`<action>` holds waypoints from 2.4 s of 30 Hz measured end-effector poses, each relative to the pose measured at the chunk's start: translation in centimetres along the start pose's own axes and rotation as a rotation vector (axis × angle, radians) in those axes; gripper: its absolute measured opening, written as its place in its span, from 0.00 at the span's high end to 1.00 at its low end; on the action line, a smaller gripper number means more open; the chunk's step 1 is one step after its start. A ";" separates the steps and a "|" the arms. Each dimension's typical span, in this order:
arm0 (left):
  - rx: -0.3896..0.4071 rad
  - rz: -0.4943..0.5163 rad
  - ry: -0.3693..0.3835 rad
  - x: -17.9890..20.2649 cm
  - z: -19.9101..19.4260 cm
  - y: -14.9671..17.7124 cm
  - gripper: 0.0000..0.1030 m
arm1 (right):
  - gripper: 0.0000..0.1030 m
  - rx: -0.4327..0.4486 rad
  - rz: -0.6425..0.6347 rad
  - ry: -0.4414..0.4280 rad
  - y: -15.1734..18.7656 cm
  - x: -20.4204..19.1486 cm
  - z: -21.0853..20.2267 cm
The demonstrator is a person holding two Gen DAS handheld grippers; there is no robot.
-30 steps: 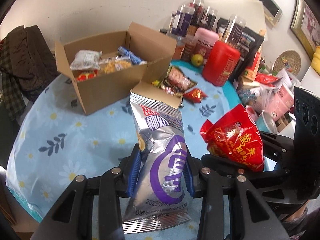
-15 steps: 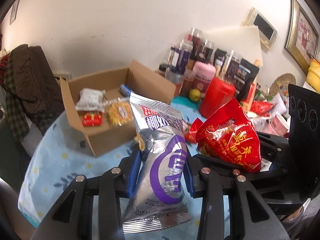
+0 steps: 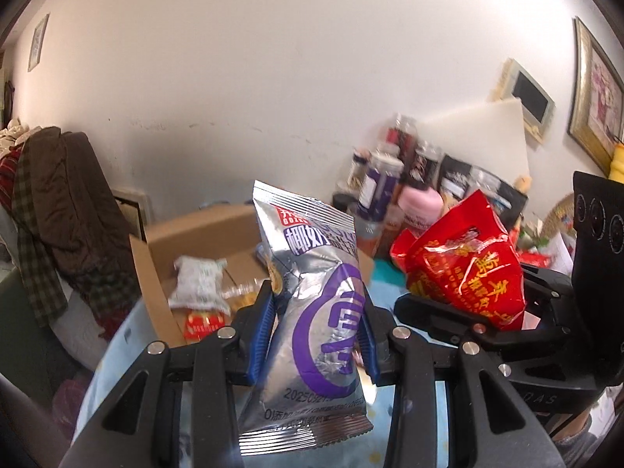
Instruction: Organize snacks
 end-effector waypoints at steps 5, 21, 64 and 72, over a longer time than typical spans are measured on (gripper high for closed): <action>0.027 -0.012 -0.021 -1.7 1.8 -3.0 0.63 | 0.57 0.019 -0.019 0.007 -2.8 1.5 2.2; 0.020 -0.099 -0.202 -9.0 10.7 -7.5 0.63 | 0.57 -0.036 -0.022 0.075 -7.0 5.4 14.2; -0.437 -0.113 -0.309 -13.3 23.5 0.0 0.29 | 0.35 -0.445 -0.140 0.200 0.2 6.8 26.8; -0.424 -0.148 -0.278 -13.6 22.9 -0.5 0.29 | 0.13 -0.401 -0.144 0.210 -0.5 7.0 25.8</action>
Point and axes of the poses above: each gripper's, at about its wrist camera, not at the fingertips, and z roughly the way its jaws point, x to its right, y to its underside, the point moved 5 cm from there along z, roughly the way its jaws point, and after that the axes turned 2 degrees about z, right-handed, at the moved point
